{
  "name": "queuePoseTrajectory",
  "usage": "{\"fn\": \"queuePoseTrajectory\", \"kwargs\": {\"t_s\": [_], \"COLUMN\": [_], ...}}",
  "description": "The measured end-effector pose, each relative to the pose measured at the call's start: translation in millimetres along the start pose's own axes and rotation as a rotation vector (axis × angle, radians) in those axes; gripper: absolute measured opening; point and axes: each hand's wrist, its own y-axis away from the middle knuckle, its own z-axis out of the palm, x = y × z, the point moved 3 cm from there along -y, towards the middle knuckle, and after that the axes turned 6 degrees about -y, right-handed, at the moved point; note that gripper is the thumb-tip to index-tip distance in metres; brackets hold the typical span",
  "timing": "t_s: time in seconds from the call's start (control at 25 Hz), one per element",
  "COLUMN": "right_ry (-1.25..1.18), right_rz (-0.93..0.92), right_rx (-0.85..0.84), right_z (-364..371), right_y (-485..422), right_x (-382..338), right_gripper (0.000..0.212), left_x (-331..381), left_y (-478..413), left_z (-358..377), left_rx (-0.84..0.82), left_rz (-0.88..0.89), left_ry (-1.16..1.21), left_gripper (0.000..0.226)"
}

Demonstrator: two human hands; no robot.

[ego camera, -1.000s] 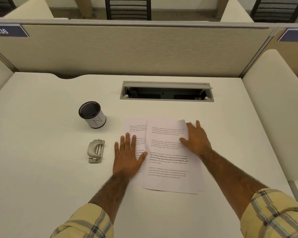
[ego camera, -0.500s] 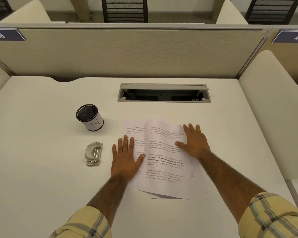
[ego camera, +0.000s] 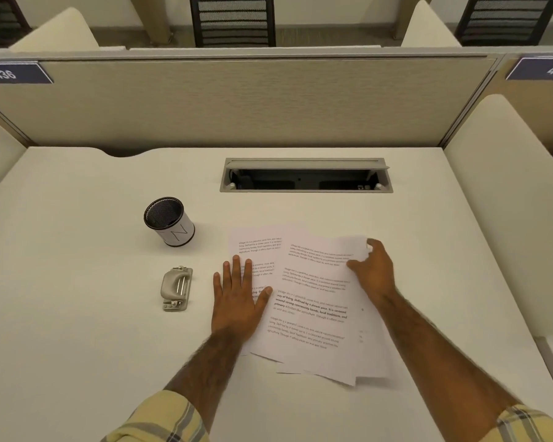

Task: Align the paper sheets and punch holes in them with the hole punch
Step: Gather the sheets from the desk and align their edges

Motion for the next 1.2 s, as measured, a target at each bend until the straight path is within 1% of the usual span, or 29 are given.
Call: {"fn": "queuePoseTrajectory", "kwargs": {"t_s": [0.04, 0.12, 0.16, 0.2, 0.28, 0.36, 0.44, 0.56, 0.72, 0.84, 0.92, 1.0, 1.04, 1.08, 1.12, 1.16, 1.2], "right_ry": [-0.036, -0.084, -0.127, -0.175, -0.254, -0.284, -0.290, -0.301, -0.332, -0.364, -0.396, -0.426, -0.440, -0.452, -0.459, -0.463, -0.464], "right_rz": [0.034, 0.054, 0.064, 0.080, 0.115, 0.124, 0.123, 0.123, 0.124, 0.135, 0.165, 0.198, 0.214, 0.226, 0.234, 0.239, 0.248], "right_rx": [0.025, 0.029, 0.017, 0.010, 0.005, 0.003, -0.001, -0.001, -0.031, -0.079, -0.087, -0.080, -0.080, -0.080, -0.083, -0.088, -0.093], "right_z": [-8, -29, -41, -52, -71, -81, -82, -76, -55, -30, -16, -4, 1, 6, 11, 16, 21], "right_y": [1, 4, 6, 8, 12, 17, 22, 25, 30, 35, 35, 33, 32, 32, 32, 32, 32], "right_x": [3, 8, 11, 13, 15, 16, 16, 19, 18, 16, 15, 16, 17, 17, 16, 15, 13], "right_gripper": [0.043, 0.015, 0.005, 0.002, 0.003, 0.008, 0.009, 0.010, 0.007, 0.010, 0.009, 0.009, 0.010, 0.010, 0.010, 0.010, 0.011], "left_x": [4, 7, 4, -1, -14, -19, -19, -15, -2, 10, 13, 10, 8, 5, 3, 0, -2], "left_y": [1, -1, -7, -16, -38, -57, -67, -70, -67, -65, -64, -60, -58, -58, -58, -58, -57], "left_z": [-2, -13, -20, -26, -34, -36, -34, -32, -42, -50, -53, -55, -55, -55, -54, -53, -52], "left_rx": [0.019, 0.138, 0.195, 0.208, 0.122, 0.018, -0.039, -0.018, 0.022, 0.024, 0.062, 0.097, 0.104, 0.098, 0.082, 0.060, 0.016], "left_rz": [-0.001, -0.017, -0.043, -0.083, -0.145, -0.095, -0.043, -0.059, -0.118, -0.140, -0.253, -0.398, -0.443, -0.459, -0.451, -0.442, -0.453], "left_ry": [0.019, 0.068, 0.096, 0.124, 0.163, 0.172, 0.191, 0.227, 0.284, 0.438, 0.571, 0.720, 0.777, 0.820, 0.867, 0.945, 1.050], "left_gripper": [0.082, 0.071, 0.066, 0.066, 0.078, 0.092, 0.102, 0.109, 0.109, 0.117, 0.121, 0.114, 0.106, 0.092, 0.073, 0.053, 0.037]}}
